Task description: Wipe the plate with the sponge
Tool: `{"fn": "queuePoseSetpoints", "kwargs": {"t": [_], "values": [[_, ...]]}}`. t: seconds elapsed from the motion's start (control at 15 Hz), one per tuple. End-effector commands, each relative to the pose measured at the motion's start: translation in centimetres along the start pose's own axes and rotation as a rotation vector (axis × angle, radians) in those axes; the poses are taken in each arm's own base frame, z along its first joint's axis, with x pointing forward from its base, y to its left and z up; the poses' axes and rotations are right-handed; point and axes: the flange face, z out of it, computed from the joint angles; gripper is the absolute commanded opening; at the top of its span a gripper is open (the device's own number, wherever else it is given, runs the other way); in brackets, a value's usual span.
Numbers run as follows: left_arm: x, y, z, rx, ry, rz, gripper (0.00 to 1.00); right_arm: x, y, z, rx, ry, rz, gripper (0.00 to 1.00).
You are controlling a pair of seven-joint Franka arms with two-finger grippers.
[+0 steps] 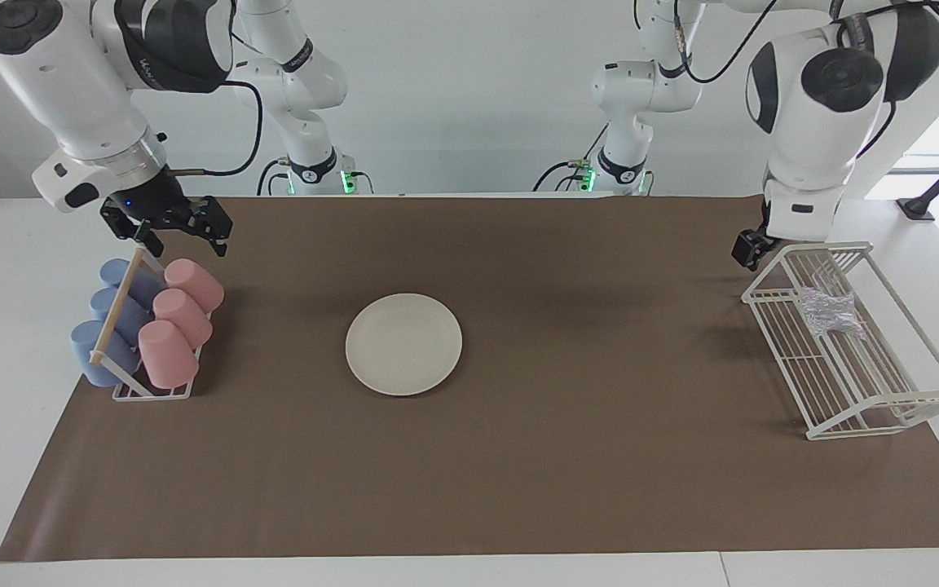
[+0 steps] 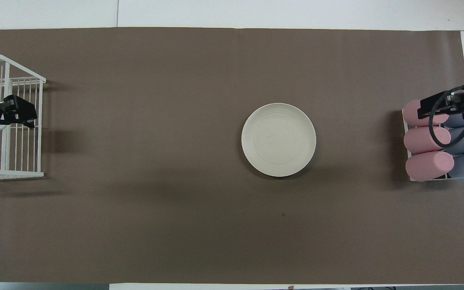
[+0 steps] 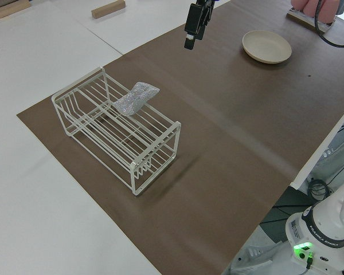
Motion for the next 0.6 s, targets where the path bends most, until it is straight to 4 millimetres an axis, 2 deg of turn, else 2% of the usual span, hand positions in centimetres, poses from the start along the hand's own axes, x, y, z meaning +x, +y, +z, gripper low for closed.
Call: {"fn": "queuePoseSetpoints", "kwargs": {"t": [0.0, 0.2, 0.33, 0.4, 0.53], "values": [[-2.8, -0.7, -1.1, -0.065, -0.056, 0.075, 1.00, -0.5, 0.1, -0.1, -0.006, -0.008, 0.006, 1.00], [-3.9, 0.1, -1.7, -0.139, -0.069, 0.082, 1.00, -0.5, 0.1, -0.1, -0.006, -0.008, 0.006, 1.00], [-3.8, 0.5, -1.8, -0.144, -0.055, 0.078, 1.00, -0.5, 0.1, -0.1, -0.006, -0.008, 0.006, 1.00], [-3.9, 1.3, -2.0, -0.147, -0.041, 0.090, 1.00, -0.5, 0.1, -0.1, -0.006, -0.008, 0.006, 1.00], [-3.6, 1.7, -1.3, -0.147, -0.041, 0.091, 1.00, -0.5, 0.1, -0.1, -0.006, -0.008, 0.004, 1.00]]}}
